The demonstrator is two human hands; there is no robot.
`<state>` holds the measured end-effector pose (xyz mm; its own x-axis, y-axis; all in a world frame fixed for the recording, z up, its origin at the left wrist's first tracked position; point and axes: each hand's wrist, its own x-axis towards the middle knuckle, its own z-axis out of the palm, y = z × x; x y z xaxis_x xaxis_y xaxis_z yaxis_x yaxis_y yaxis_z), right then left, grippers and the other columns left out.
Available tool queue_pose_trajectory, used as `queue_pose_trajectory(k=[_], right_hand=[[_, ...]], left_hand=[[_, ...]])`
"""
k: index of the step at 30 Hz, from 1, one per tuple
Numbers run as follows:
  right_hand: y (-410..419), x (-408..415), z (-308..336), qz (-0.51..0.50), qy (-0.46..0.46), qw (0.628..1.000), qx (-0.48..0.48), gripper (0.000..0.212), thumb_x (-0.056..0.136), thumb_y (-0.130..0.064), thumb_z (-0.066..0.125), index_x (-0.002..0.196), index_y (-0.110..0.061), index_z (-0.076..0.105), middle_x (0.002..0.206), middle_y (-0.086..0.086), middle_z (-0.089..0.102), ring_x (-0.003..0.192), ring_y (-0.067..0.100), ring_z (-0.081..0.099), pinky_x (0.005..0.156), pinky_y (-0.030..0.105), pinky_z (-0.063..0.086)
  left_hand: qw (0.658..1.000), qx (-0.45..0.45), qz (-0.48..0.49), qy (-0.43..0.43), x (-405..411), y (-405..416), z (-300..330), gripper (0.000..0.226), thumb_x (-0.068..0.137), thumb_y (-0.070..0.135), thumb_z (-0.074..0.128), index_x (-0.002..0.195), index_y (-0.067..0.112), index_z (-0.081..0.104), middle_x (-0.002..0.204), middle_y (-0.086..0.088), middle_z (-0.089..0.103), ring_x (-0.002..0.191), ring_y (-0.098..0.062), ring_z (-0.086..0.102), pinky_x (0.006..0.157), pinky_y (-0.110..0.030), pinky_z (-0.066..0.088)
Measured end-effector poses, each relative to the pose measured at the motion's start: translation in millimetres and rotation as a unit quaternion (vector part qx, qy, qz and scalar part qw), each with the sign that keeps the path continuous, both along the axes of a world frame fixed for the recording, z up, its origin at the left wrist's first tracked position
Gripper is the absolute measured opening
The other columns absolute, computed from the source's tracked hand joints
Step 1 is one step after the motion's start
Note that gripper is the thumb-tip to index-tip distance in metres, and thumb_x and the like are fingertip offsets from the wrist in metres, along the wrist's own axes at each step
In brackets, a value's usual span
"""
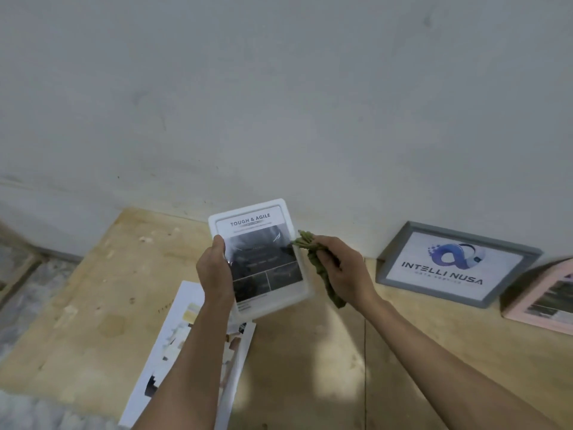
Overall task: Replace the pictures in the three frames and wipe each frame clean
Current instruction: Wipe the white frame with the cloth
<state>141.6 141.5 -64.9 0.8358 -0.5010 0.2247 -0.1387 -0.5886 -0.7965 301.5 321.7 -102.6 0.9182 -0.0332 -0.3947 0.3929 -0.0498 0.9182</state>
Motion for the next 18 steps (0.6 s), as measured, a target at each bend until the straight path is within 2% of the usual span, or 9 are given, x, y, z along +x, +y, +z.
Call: queue_pose_trajectory(k=[2, 6, 9, 12, 14, 16, 18], right_hand=[[-28.7, 0.7, -17.9, -0.006, 0.038, 0.998, -0.043, 0.025, 0.094, -0.002, 0.052, 0.111, -0.012, 0.067, 0.103, -0.002, 0.066, 0.091, 0.017, 0.06, 0.078, 0.019, 0.048], [-84.2, 6.4, -61.2, 0.029, 0.111, 0.977, -0.181, 0.023, 0.09, -0.009, 0.057, 0.107, -0.01, 0.072, 0.115, 0.007, 0.067, 0.101, 0.028, 0.059, 0.087, 0.032, 0.047], [-117.5, 17.9, -106.0, 0.065, 0.156, 0.952, -0.256, 0.027, 0.086, -0.018, 0.063, 0.112, -0.018, 0.073, 0.116, 0.009, 0.068, 0.101, 0.031, 0.062, 0.086, 0.037, 0.048], [-117.4, 23.2, -141.7, 0.063, 0.266, 0.925, -0.263, 0.039, 0.091, -0.031, 0.053, 0.13, -0.028, 0.058, 0.132, 0.004, 0.056, 0.116, 0.03, 0.054, 0.09, 0.039, 0.045], [-107.5, 19.0, -160.1, 0.082, 0.338, 0.908, -0.232, 0.051, 0.095, -0.036, 0.041, 0.145, -0.025, 0.038, 0.152, 0.005, 0.034, 0.138, 0.026, 0.034, 0.103, 0.039, 0.037], [-101.5, 14.7, -168.5, 0.09, 0.357, 0.909, -0.196, 0.057, 0.096, -0.039, 0.033, 0.151, -0.025, 0.025, 0.16, 0.005, 0.017, 0.147, 0.022, 0.015, 0.112, 0.04, 0.028], [-105.1, 14.3, -165.7, 0.094, 0.348, 0.916, -0.175, 0.057, 0.097, -0.041, 0.036, 0.151, -0.027, 0.025, 0.16, 0.004, 0.018, 0.148, 0.02, 0.014, 0.115, 0.04, 0.025]], left_hand=[[1.0, 0.004, 0.017, 0.018, -2.7, -1.9, -2.0, 0.057, 0.081, 0.058, 0.051, 0.078, 0.002, 0.056, 0.078, -0.013, 0.052, 0.073, -0.025, 0.047, 0.066, -0.043, 0.041], [0.998, -0.01, 0.048, 0.034, -16.4, -13.7, -5.9, 0.028, 0.086, 0.045, 0.055, 0.084, 0.017, 0.054, 0.081, -0.007, 0.049, 0.072, -0.022, 0.041, 0.062, -0.038, 0.035], [0.997, -0.02, 0.068, 0.036, -29.8, -29.1, -13.9, 0.027, 0.08, 0.044, 0.058, 0.083, 0.018, 0.052, 0.076, -0.008, 0.045, 0.07, -0.021, 0.041, 0.064, -0.04, 0.035], [0.996, 0.001, 0.08, 0.048, -43.3, -42.8, -18.9, 0.034, 0.08, 0.043, 0.06, 0.07, 0.015, 0.043, 0.063, -0.004, 0.034, 0.061, -0.021, 0.031, 0.065, -0.042, 0.031], [0.996, 0.03, 0.075, 0.04, -54.3, -49.3, -22.0, 0.036, 0.086, 0.04, 0.059, 0.066, 0.016, 0.041, 0.064, -0.002, 0.036, 0.061, -0.022, 0.032, 0.064, -0.039, 0.032], [0.995, 0.045, 0.082, 0.025, -65.8, -54.5, -21.2, 0.033, 0.091, 0.036, 0.058, 0.072, 0.012, 0.046, 0.07, -0.006, 0.041, 0.065, -0.021, 0.037, 0.063, -0.037, 0.034], [0.995, 0.049, 0.088, 0.017, -75.3, -60.5, -18.7, 0.032, 0.094, 0.034, 0.058, 0.077, 0.01, 0.047, 0.075, -0.01, 0.04, 0.069, -0.02, 0.038, 0.063, -0.035, 0.034]])
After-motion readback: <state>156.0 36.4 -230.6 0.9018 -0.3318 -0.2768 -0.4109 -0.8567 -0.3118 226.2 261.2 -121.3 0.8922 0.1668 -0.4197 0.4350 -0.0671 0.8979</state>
